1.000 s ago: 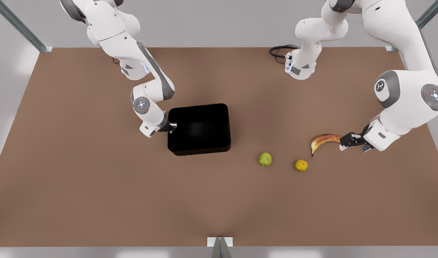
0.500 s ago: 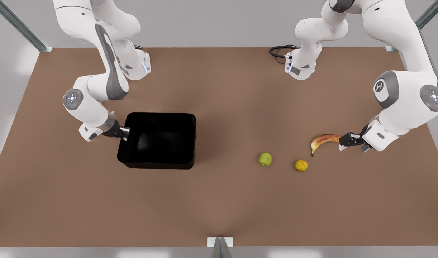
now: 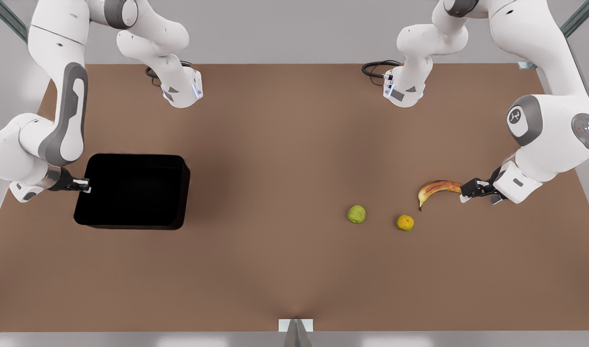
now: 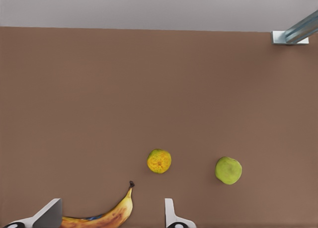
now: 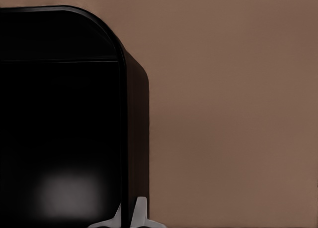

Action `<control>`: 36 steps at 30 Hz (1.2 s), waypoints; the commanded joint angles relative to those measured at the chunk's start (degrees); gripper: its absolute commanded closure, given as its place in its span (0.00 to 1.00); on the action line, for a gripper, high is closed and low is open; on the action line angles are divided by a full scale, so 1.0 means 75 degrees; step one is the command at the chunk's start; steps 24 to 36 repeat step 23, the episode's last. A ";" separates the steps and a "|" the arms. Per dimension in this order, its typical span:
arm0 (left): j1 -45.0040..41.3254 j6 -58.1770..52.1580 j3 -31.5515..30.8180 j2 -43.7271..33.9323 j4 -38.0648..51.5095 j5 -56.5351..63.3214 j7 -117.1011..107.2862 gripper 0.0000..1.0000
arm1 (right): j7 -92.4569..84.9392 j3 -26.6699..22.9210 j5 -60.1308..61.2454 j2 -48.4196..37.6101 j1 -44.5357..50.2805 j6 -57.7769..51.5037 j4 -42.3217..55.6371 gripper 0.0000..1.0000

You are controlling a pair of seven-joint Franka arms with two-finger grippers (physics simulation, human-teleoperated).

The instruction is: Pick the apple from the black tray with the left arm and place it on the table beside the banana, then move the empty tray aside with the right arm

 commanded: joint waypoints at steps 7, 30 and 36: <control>-0.0007 -0.0001 -0.0018 -0.0001 0.0016 0.0008 -0.0016 0.00 | -0.4133 0.0150 0.0378 0.1483 -0.0335 -0.0032 0.0953 0.79; 0.0122 -0.0165 -0.0030 -0.0130 -0.0406 -0.0274 0.0136 0.00 | 0.2910 0.0889 0.0870 0.0675 0.1680 -0.3031 0.4093 0.01; 0.0122 -0.0165 -0.0030 -0.0130 -0.0406 -0.0274 0.0136 0.00 | 0.2910 0.0889 0.0870 0.0675 0.1680 -0.3031 0.4093 0.01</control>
